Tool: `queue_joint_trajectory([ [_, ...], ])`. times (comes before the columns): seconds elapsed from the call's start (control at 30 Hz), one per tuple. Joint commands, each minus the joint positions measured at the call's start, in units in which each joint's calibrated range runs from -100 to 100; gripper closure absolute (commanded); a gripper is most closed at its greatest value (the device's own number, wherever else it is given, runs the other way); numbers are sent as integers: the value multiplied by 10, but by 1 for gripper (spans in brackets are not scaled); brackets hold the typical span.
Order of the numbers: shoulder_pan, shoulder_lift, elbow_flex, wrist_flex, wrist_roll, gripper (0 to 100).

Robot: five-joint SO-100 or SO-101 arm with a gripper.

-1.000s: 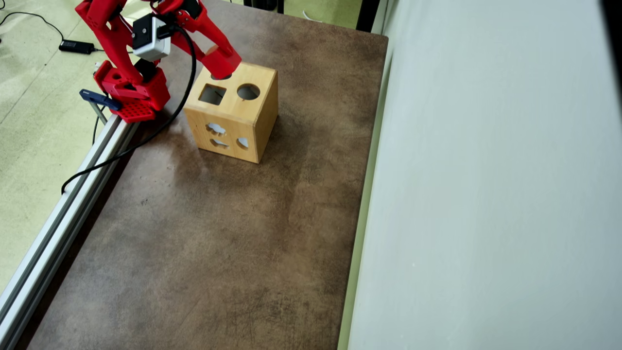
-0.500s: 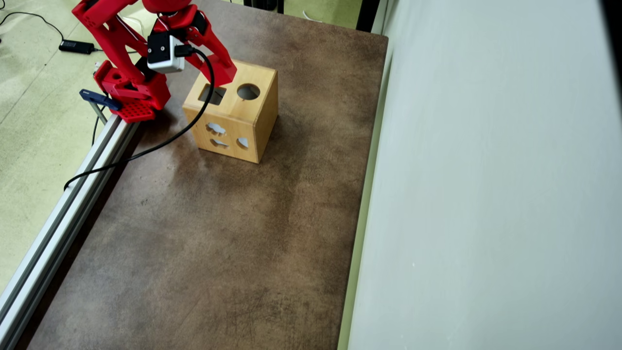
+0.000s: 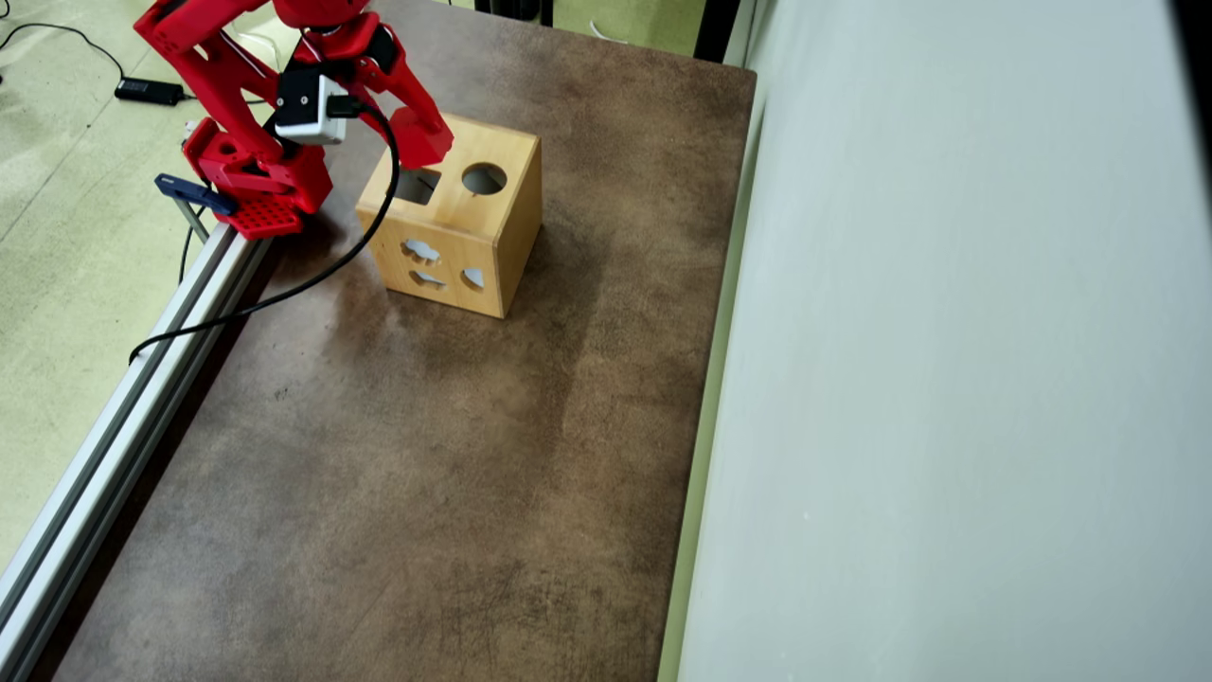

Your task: Pick and place the red cube on the square hole

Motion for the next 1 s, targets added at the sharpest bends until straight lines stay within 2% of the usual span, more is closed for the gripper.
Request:
queue_joint_trajectory([
  [0.0, -4, -33, 10, 4, -4, 97],
  [0.97, 5, -49, 83, 4, -10, 97],
])
